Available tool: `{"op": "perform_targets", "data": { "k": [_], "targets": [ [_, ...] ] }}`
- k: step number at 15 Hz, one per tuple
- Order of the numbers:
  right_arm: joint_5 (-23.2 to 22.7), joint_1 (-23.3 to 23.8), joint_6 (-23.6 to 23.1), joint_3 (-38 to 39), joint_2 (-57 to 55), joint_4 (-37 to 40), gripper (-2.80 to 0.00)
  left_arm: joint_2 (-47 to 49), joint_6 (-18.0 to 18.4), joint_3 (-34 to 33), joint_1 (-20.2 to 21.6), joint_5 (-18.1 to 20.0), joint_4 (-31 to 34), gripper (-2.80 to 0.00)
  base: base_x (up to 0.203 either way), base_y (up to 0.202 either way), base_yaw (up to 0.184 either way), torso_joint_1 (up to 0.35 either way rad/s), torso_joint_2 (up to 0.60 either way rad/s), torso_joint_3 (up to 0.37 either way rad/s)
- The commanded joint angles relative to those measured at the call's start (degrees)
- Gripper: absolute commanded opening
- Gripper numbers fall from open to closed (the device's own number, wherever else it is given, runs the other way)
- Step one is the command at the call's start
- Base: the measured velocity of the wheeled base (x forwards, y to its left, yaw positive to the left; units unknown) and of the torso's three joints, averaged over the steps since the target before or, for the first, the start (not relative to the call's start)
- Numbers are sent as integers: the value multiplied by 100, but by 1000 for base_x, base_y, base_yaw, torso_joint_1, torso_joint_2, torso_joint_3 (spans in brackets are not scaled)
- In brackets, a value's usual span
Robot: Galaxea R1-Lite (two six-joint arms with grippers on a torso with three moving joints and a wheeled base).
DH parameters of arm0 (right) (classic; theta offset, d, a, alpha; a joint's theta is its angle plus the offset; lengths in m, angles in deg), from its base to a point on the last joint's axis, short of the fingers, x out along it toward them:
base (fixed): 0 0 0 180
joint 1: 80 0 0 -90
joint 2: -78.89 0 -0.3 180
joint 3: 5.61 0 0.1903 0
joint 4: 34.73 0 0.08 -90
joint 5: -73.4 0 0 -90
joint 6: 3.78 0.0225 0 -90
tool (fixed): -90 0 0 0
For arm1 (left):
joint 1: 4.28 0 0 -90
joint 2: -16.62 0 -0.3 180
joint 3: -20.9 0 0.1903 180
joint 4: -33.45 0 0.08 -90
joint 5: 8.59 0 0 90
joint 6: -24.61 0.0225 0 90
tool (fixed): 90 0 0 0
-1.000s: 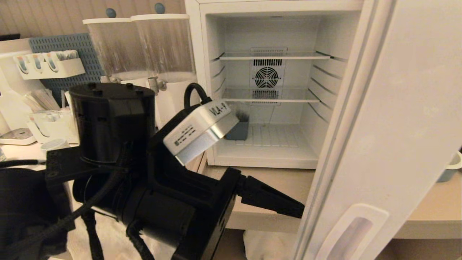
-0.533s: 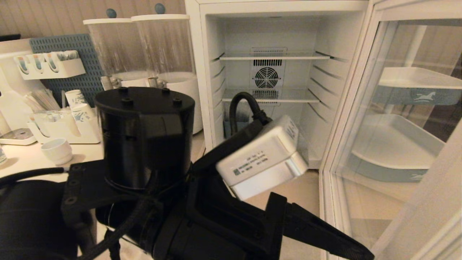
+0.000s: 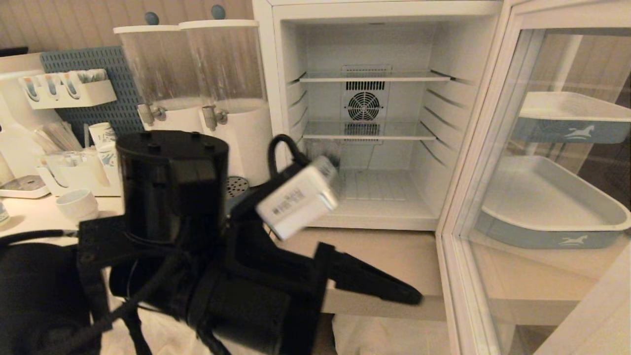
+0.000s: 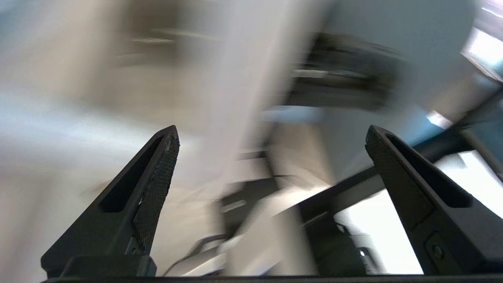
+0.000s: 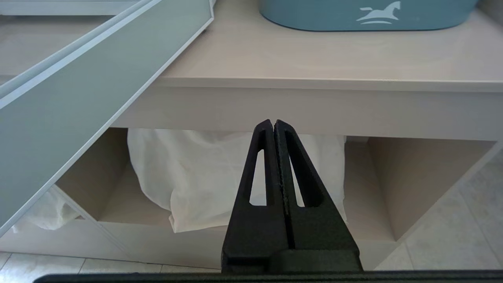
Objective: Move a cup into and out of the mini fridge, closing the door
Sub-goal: Open the freezer door, then put the paper cup in the freezer
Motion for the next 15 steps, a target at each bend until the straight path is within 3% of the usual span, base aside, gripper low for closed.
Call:
{"op": "perform_targets", "data": {
  "k": [1,4,5,7,10,12,15],
  "targets": [
    [1,-5,-9,-1,0,8,-280,-667,-24,-293,1280,-42,13,0,0,0,0,0,0,0],
    [1,-5,-2,-1,0,8,-280,-2169,-240,-618,3291,24,297,0,0,0,0,0,0,0],
    [1,-5,-2,-1,0,8,-280,-2662,-336,-698,3763,62,544,0,0,0,0,0,0,0],
    [1,-5,-2,-1,0,8,-280,-3956,-516,-668,4236,58,1690,0,0,0,0,0,0,0],
    [1,-5,-11,-1,0,8,-280,-5698,-631,-66,4671,-238,4289,0,0,0,0,0,0,0],
    [1,4,-2,-1,0,8,-280,-6679,-600,748,4894,-1039,6491,0,0,0,0,0,0,0],
    [1,-5,-2,-1,0,8,-280,-7311,-448,2154,4976,-1868,8931,0,0,0,0,0,0,0]
  ]
}}
